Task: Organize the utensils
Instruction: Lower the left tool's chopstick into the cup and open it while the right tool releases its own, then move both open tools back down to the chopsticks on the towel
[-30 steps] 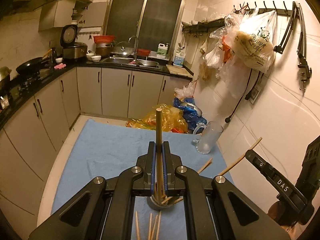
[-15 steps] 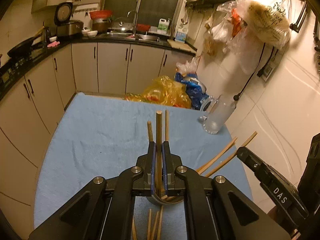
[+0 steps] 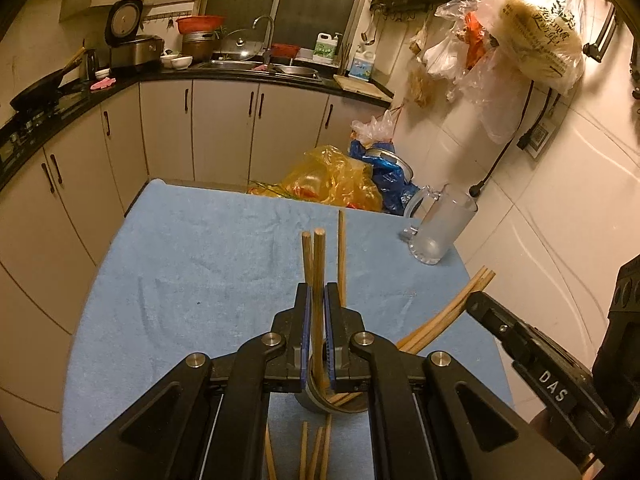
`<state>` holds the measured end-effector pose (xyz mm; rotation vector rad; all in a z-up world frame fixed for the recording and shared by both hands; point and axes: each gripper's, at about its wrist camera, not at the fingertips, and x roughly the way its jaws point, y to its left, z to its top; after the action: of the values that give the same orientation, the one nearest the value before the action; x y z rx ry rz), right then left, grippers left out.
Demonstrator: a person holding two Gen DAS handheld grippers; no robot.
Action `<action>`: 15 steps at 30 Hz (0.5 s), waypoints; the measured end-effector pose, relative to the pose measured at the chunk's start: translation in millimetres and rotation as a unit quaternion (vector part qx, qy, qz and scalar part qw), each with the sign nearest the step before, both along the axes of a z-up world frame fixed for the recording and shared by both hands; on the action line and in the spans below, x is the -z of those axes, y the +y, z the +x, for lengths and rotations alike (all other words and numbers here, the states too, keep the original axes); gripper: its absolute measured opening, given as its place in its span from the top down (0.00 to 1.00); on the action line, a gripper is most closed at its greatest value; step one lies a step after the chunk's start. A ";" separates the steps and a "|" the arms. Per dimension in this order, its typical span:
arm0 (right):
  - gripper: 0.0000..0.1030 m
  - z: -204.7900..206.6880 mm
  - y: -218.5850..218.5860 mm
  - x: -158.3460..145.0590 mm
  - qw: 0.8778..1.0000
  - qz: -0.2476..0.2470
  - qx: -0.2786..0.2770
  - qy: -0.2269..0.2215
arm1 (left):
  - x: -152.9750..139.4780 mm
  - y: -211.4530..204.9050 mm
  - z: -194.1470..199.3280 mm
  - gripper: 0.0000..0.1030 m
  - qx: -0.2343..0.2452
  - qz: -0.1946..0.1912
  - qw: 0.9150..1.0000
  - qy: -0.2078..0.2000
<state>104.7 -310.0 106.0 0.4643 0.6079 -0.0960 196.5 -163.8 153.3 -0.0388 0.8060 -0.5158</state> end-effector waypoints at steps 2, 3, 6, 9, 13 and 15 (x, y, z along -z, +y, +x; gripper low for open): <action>0.93 -4.3 -0.9 -2.7 1.000 0.000 0.002 -0.006 | -2.0 2.0 -1.8 0.94 0.000 -0.001 1.000 -0.003; 0.93 -6.8 -1.2 -4.5 1.000 -0.002 0.003 -0.008 | -3.5 3.5 -3.3 0.94 -0.001 -0.001 1.000 -0.004; 0.93 -17.4 -3.1 -10.1 1.000 0.001 0.008 -0.017 | -9.0 8.6 -8.7 0.94 -0.002 -0.006 1.000 -0.010; 0.93 -31.7 -2.4 -13.8 1.000 0.003 0.008 -0.025 | -15.9 18.3 -17.3 0.90 -0.006 -0.010 1.000 -0.018; 0.93 -55.1 1.6 -10.8 1.000 0.004 0.004 -0.029 | -19.1 35.8 -33.6 0.82 -0.012 -0.012 0.999 -0.032; 0.93 -64.2 5.3 -4.5 1.000 0.006 0.000 -0.022 | -15.3 44.6 -41.9 0.82 -0.013 -0.009 0.999 -0.031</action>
<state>40.5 -304.7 110.5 0.4763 0.5648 -0.0824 154.6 -119.2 168.7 -0.0500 0.7401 -0.4973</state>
